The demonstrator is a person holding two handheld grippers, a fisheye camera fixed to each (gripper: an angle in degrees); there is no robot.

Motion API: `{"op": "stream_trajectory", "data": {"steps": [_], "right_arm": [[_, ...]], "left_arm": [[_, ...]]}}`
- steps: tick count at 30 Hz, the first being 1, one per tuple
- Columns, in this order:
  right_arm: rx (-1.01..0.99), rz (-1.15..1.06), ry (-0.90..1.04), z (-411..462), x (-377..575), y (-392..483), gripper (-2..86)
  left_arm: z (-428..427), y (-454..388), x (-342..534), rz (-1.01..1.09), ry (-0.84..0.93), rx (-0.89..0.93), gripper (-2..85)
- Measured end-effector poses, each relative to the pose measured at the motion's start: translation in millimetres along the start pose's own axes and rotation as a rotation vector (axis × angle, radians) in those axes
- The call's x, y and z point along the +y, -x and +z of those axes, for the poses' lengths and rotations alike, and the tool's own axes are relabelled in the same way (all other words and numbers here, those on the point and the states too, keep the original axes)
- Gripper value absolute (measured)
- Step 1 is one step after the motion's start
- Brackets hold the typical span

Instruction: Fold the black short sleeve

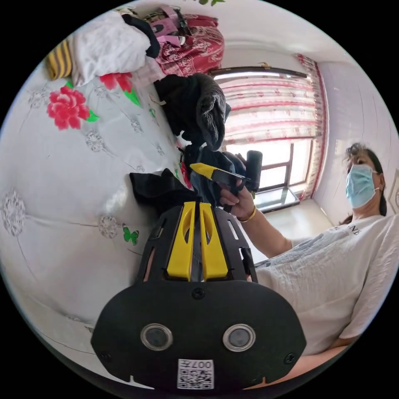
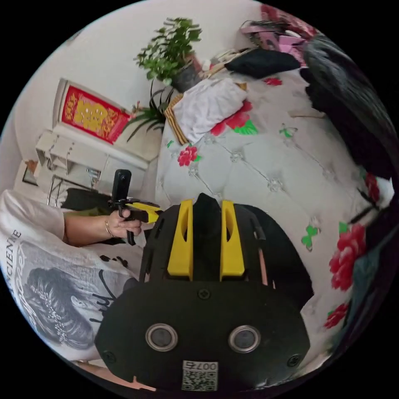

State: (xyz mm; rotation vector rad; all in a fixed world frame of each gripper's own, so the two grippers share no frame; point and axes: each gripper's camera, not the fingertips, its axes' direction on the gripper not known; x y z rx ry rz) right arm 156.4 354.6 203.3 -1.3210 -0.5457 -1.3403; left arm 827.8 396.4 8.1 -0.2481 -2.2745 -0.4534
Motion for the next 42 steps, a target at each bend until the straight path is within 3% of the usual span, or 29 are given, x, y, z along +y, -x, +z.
{"op": "stream_trajectory", "data": {"steps": [7,9,13,18,21,24,29,32,35,38,42], "right_arm": [[0.198,-0.173,0.387,112.5,-49.3,26.0,4.2],[0.376,-0.221,0.324,118.0,-46.5,34.7,1.2],[0.348,-0.241,0.329,111.2,-43.5,30.9,0.1],[0.106,-0.155,-0.094,17.2,-4.4,8.2,-0.2],[0.016,-0.058,-0.258,-14.4,46.6,-13.2,-0.1],[-0.017,0.056,-0.321,-17.6,105.0,-32.5,0.0],[-0.018,0.306,-0.292,8.4,182.4,-56.3,0.8],[-0.018,0.502,-0.252,28.4,213.1,-69.1,3.1],[-0.062,0.588,-0.358,30.3,229.8,-66.2,5.3],[-0.057,0.573,-0.368,37.8,220.0,-54.4,7.2],[0.008,0.526,-0.243,71.0,192.6,-43.8,7.3]], "left_arm": [[14.1,-15.6,-2.6,0.024,0.014,-0.021,-0.9],[18.1,-18.6,-5.3,0.023,0.014,-0.03,-0.9],[21.2,-15.0,-10.5,-0.028,-0.028,-0.032,-0.9],[32.6,-30.2,-21.8,-0.04,-0.057,-0.015,-0.9],[60.3,-75.2,-36.8,0.121,0.044,-0.019,-0.9],[109.9,-133.5,-48.0,0.35,0.271,-0.082,-0.9],[201.4,-187.5,-39.6,0.596,0.583,-0.208,-0.8],[252.5,-192.7,-26.1,0.647,0.73,-0.276,-0.8],[292.7,-188.2,-13.3,0.654,0.847,-0.415,-0.6],[305.6,-193.1,-14.2,0.643,0.829,-0.442,0.1],[316.9,-193.0,-17.0,0.604,0.833,-0.442,2.9]]}}
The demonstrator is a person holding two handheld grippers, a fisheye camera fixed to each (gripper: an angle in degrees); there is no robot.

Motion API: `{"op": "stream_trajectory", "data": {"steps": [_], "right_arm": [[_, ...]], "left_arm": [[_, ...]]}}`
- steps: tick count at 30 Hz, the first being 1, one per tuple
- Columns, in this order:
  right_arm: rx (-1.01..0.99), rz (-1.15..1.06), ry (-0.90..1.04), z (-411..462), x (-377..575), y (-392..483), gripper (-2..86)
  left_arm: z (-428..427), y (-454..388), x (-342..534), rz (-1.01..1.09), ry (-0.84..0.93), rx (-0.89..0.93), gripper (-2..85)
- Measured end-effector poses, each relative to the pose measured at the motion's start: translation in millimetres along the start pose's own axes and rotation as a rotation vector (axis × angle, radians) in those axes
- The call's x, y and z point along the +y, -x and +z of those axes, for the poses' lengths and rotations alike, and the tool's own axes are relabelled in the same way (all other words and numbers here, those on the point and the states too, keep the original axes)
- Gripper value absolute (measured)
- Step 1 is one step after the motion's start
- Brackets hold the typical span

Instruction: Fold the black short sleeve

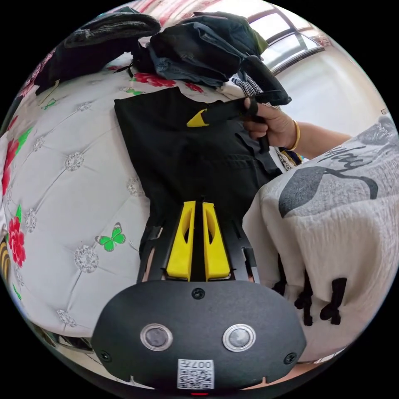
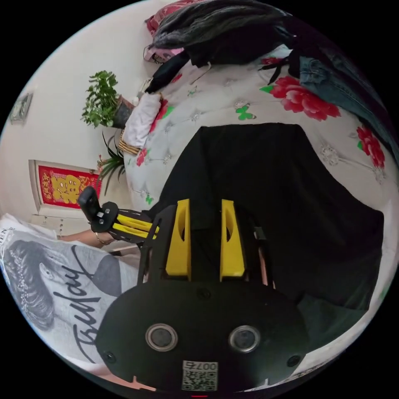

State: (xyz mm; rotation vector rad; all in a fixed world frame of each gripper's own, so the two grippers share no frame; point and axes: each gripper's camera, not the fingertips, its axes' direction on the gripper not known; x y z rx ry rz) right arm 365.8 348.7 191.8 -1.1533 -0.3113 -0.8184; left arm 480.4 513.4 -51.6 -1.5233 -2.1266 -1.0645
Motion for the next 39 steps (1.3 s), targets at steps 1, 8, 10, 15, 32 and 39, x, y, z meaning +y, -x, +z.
{"op": "stream_trajectory", "data": {"steps": [1,8,10,15,32,39], "right_arm": [[0.033,-0.009,0.023,7.3,-0.5,1.8,6.8],[0.275,-0.014,-0.027,3.7,17.4,19.5,5.7],[0.253,0.019,-0.075,-12.5,31.7,19.5,5.8],[0.213,0.141,-0.21,-65.3,116.6,18.8,6.6],[0.209,0.603,-0.211,-43.9,414.7,-15.7,11.0],[0.213,0.52,-0.094,-35.0,412.0,-17.0,1.6]], "left_arm": [[-0.5,-1.5,-3.5,0.007,-0.004,0.013,4.3],[-32.8,-17.1,-23.4,0.051,-0.059,0.05,5.2],[-50.0,-15.8,-24.7,0.037,-0.126,0.076,5.2],[-86.2,-4.3,-9.1,-0.088,-0.243,0.005,4.9],[-60.2,6.3,102.7,-0.533,0.027,-0.239,9.1],[-47.5,6.9,92.9,-0.397,0.138,-0.263,-0.3]]}}
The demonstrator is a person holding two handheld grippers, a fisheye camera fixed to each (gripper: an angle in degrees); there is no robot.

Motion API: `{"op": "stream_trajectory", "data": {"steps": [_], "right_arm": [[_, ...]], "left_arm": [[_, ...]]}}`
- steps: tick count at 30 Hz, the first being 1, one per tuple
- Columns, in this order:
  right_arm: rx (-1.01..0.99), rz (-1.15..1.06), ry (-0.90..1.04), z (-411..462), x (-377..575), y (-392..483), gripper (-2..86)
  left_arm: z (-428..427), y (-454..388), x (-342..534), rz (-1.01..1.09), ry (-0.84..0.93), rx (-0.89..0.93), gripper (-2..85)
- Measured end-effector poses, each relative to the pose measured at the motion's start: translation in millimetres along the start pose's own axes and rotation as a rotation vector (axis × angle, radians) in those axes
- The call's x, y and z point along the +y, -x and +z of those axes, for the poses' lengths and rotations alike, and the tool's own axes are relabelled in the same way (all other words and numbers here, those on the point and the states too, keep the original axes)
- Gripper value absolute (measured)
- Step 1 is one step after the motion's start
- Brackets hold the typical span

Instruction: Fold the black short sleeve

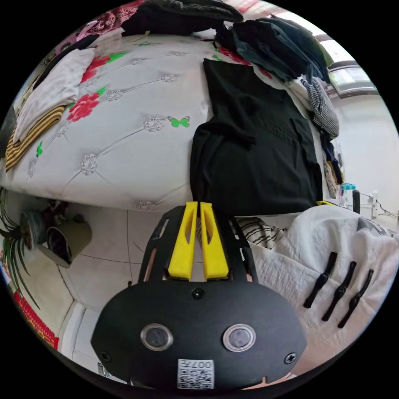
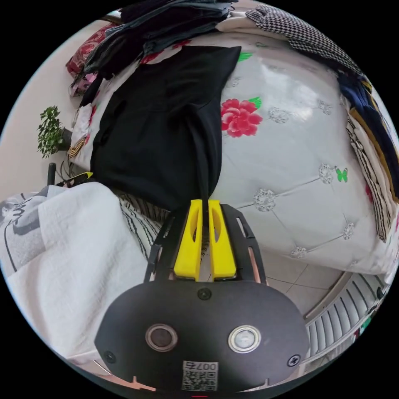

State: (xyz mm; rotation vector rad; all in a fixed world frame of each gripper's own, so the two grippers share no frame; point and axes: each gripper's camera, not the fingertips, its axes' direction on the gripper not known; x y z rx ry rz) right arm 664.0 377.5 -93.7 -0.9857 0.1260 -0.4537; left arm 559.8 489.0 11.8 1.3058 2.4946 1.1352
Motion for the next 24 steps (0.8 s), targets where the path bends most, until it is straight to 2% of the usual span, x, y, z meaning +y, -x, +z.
{"op": "stream_trajectory", "data": {"steps": [3,7,9,12,16,19,21,24], "right_arm": [[-0.146,-0.011,-0.039,-24.0,4.3,-15.2,0.5],[-0.416,0.014,-0.159,-68.0,5.3,-50.1,0.0],[-0.595,0.028,-0.265,-100.4,-4.7,-74.6,-0.1],[-0.747,0.039,-0.377,-133.7,-36.7,-98.3,-0.1],[-0.775,0.063,-0.459,-158.3,-103.6,-109.9,0.2],[-0.62,0.137,-0.506,-160.1,-163.1,-111.7,1.3],[-0.52,0.236,-0.458,-141.2,-195.7,-116.9,2.9],[-0.495,0.281,-0.439,-117.1,-196.9,-117.5,4.8]], "left_arm": [[-10.1,16.0,3.4,0.002,-0.035,0.137,-0.8],[-51.3,43.9,-2.9,0.011,-0.199,0.389,-0.9],[-70.4,55.2,-19.4,0.032,-0.271,0.488,-0.9],[-90.4,68.3,-76.1,0.08,-0.318,0.562,-0.9],[-82.1,82.0,-195.9,0.018,-0.324,0.579,-0.6],[-47.1,91.9,-267.8,-0.119,-0.379,0.574,0.6],[-18.6,99.2,-289.1,-0.205,-0.393,0.579,2.7],[19.9,105.5,-289.8,-0.242,-0.354,0.555,4.8]]}}
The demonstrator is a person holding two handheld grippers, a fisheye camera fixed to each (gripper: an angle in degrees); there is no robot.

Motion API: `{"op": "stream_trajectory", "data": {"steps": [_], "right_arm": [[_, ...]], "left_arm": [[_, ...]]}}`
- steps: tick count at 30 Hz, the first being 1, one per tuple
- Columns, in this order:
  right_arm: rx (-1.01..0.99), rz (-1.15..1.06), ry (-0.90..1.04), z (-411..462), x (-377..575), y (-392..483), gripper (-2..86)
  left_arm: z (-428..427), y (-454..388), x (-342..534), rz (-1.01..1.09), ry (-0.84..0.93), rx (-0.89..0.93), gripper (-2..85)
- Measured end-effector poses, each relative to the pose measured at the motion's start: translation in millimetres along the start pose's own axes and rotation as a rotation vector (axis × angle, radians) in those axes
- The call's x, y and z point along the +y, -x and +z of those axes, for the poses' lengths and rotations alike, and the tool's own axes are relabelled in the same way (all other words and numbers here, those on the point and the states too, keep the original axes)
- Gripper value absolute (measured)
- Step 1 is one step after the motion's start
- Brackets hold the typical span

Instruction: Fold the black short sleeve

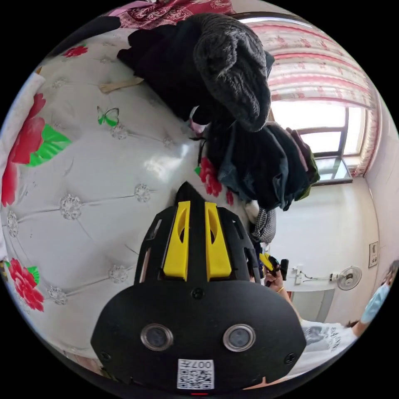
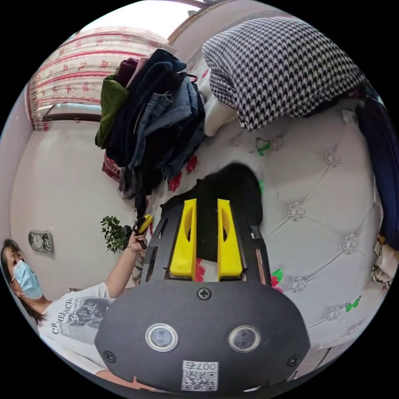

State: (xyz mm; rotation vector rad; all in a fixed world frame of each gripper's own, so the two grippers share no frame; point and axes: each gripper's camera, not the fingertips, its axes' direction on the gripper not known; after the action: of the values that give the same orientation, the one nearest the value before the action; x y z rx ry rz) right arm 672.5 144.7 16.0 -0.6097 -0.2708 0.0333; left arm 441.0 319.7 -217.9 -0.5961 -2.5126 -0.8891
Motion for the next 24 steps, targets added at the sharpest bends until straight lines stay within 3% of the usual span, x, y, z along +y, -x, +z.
{"op": "stream_trajectory", "data": {"steps": [7,13,18,20,22,24], "right_arm": [[0.133,0.145,-0.076,-2.3,76.5,-40.2,8.6],[0.074,0.3,-0.085,19.6,92.5,-66.9,9.6],[0.03,0.261,-0.08,39.0,59.0,-49.9,8.0],[0.108,0.247,-0.028,49.3,41.1,-38.1,6.2],[0.206,0.178,-0.012,53.0,23.0,-14.9,4.7],[0.245,-0.029,-0.027,54.8,4.1,44.0,3.3]], "left_arm": [[1.5,52.7,118.2,0.003,0.03,-0.092,5.8],[21.0,72.9,175.7,-0.064,0.044,-0.027,7.6],[53.7,78.2,187.2,-0.086,0.08,0.017,8.2],[61.7,81.1,197.6,-0.098,0.065,0.034,8.2],[64.1,84.2,206.6,-0.109,0.053,0.04,8.2],[63.5,88.5,215.9,-0.121,0.041,0.058,8.1]]}}
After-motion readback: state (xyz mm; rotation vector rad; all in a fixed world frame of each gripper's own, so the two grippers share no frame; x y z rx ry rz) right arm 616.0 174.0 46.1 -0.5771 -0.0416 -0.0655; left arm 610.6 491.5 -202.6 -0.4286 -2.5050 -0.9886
